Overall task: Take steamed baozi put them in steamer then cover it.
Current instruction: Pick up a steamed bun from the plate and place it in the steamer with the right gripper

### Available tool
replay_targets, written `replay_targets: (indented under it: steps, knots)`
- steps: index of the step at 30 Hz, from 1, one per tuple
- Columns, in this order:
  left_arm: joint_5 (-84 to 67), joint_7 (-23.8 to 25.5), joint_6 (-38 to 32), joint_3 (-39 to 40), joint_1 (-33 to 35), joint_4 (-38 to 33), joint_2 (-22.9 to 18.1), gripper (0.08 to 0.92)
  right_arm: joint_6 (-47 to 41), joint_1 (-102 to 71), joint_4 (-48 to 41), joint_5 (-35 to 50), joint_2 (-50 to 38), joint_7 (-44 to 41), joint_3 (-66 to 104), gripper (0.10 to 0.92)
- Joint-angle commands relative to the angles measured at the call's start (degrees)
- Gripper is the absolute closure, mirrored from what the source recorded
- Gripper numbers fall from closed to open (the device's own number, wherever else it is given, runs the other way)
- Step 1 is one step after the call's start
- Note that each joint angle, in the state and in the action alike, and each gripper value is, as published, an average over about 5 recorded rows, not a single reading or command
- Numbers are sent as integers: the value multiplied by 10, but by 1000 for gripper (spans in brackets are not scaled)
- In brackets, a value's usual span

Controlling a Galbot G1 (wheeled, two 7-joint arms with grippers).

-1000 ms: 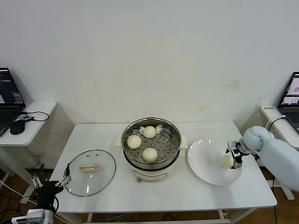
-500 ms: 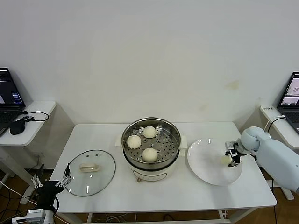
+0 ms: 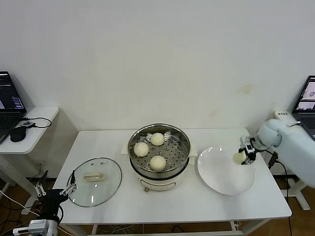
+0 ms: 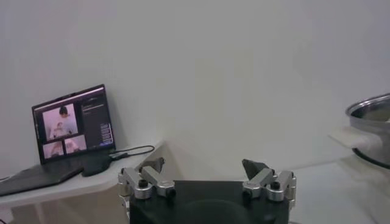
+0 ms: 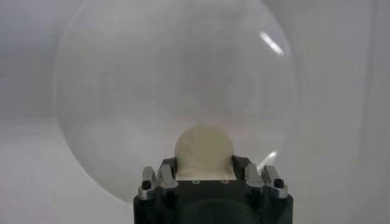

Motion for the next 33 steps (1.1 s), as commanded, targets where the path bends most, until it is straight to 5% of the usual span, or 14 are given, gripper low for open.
replay_targets:
  steps: [1, 18, 33]
  knots:
    - [0, 0, 1, 3, -4, 1, 3, 177, -68, 278, 135, 200, -20, 6, -205, 441]
    - [0, -1, 1, 7, -5, -2, -6, 177, -205, 342, 141, 394, 200, 112, -308, 431]
    - [-2, -3, -3, 4, -4, 1, -11, 177, -273, 237, 91, 370, 269, 171, -321, 431]
